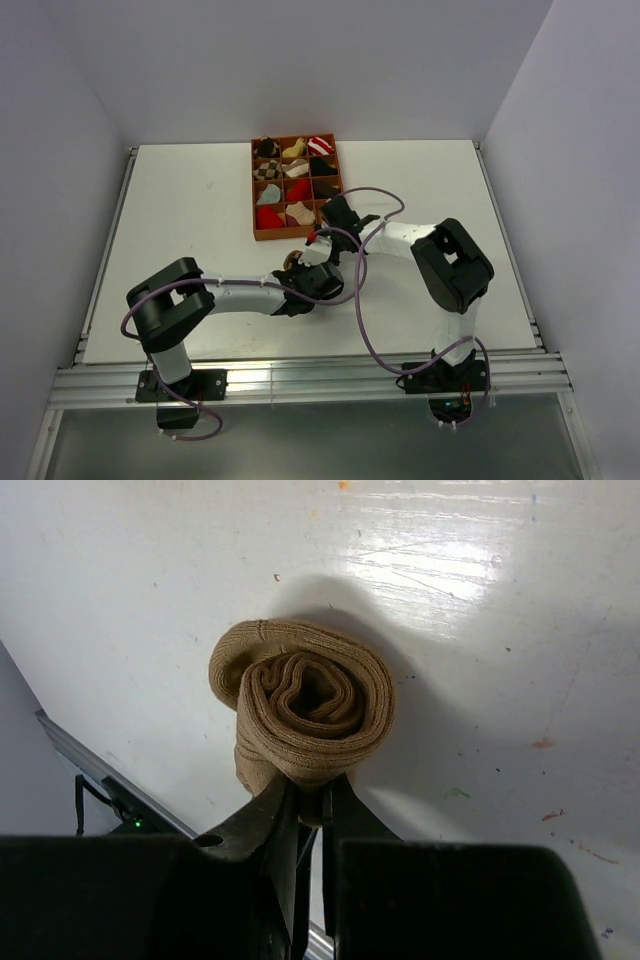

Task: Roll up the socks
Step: Roll the sock at the center of the board.

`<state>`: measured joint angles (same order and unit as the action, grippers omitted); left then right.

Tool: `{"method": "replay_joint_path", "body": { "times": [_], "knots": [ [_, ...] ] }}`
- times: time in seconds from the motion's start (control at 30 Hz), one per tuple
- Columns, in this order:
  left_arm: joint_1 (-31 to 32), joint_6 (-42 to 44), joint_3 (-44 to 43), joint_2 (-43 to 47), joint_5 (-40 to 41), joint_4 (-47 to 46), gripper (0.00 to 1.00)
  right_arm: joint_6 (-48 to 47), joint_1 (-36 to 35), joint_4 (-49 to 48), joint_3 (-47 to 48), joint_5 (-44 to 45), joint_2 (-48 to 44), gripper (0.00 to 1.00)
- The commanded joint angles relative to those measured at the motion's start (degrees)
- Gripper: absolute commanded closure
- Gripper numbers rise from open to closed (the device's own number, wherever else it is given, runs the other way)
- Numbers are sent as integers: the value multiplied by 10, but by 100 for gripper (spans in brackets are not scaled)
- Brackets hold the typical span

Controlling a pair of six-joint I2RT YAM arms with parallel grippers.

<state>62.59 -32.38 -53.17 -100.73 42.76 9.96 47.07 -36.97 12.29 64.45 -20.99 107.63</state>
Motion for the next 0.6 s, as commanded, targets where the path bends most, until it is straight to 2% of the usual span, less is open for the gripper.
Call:
{"method": "replay_joint_path", "body": {
  "times": [0.0, 0.07, 0.17, 0.27, 0.37, 0.57],
  "knots": [
    [-11, -15, 8, -25, -87, 4, 99, 7, -16, -9, -34, -37, 0, 92],
    [-26, -18, 21, -4, -137, 0, 99, 19, -15, -55, -53, -39, -22, 84],
    [-71, -32, 40, 27, -250, -5, 99, 43, -8, -119, -105, -29, -60, 61],
    [-130, -37, 56, 53, -365, -11, 99, 68, 2, -173, -146, -4, -104, 48],
    [-186, -48, 70, 67, -468, -20, 99, 77, 6, -219, -178, 28, -153, 41],
    [-285, -102, 99, 67, -639, -59, 99, 84, 7, -278, -219, 50, -192, 35]
  ]
}}
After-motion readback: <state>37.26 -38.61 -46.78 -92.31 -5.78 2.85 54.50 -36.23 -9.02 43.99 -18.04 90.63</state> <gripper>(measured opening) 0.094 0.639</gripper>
